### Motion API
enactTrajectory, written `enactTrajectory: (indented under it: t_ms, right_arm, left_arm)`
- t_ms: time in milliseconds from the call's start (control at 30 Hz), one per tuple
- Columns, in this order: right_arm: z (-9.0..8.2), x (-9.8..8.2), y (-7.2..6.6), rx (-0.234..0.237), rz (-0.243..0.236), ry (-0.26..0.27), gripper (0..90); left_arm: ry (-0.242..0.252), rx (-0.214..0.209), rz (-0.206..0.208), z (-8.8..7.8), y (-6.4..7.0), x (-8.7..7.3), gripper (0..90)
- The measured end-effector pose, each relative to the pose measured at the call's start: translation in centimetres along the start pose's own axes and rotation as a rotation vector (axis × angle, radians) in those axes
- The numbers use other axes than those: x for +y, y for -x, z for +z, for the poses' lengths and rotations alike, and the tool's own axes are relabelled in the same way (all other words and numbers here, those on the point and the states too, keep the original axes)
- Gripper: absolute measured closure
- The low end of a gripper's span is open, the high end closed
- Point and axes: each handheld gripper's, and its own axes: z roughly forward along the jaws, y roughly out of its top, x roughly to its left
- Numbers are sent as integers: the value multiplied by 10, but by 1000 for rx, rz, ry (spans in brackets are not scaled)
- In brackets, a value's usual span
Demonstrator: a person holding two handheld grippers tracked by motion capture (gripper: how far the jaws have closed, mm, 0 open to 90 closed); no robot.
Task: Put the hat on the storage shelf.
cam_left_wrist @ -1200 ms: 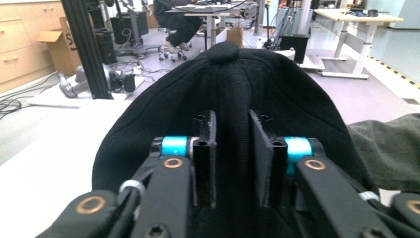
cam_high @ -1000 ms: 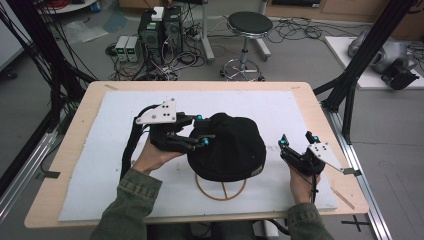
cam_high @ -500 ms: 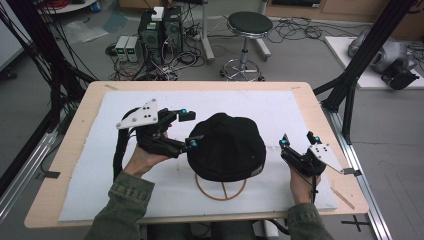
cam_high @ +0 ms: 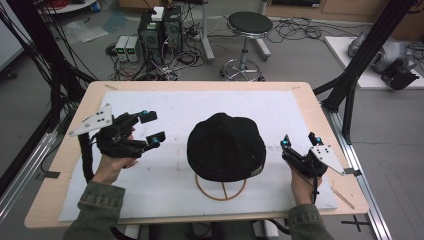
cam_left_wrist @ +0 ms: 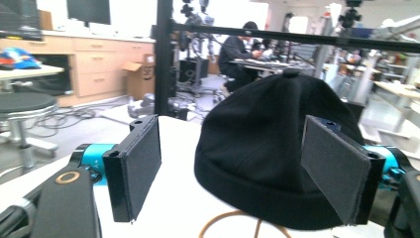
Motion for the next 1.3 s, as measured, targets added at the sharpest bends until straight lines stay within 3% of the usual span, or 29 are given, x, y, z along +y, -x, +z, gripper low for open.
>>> enactTrajectory:
  t_ms: [100,267,367,567,633,767,1100,1267,1300]
  right_arm:
    - [-1,0,-1,-14,-5,6,152]
    - [-1,-1,-2,-20,-11,1,152]
    - [0,-1,-4,-16,-8,-4,152]
    - [0,-2,-6,-19,-20,-12,152]
    - [0,-3,-7,-24,-23,-18,152]
    - [0,-3,-10,-23,-39,-14,151]
    - [0,-4,-9,-21,-41,-17,151]
    - [-1,-5,-10,-25,-31,-23,151]
    - [-1,-5,-10,-25,-33,-22,151]
  left_arm:
    - [0,46,-5,-14,-4,-3,239]
    - [-29,169,19,-33,-7,-15,209]
    - [-2,229,9,-45,-10,-24,199]
    - [42,393,-3,-69,-14,-41,195]
    - [74,412,-27,-77,-14,-44,196]
    - [92,447,-37,-89,-13,-47,197]
    - [99,538,0,-100,-7,-50,198]
    - [94,621,30,-100,-2,-51,198]
    - [80,661,41,-98,-2,-51,198]
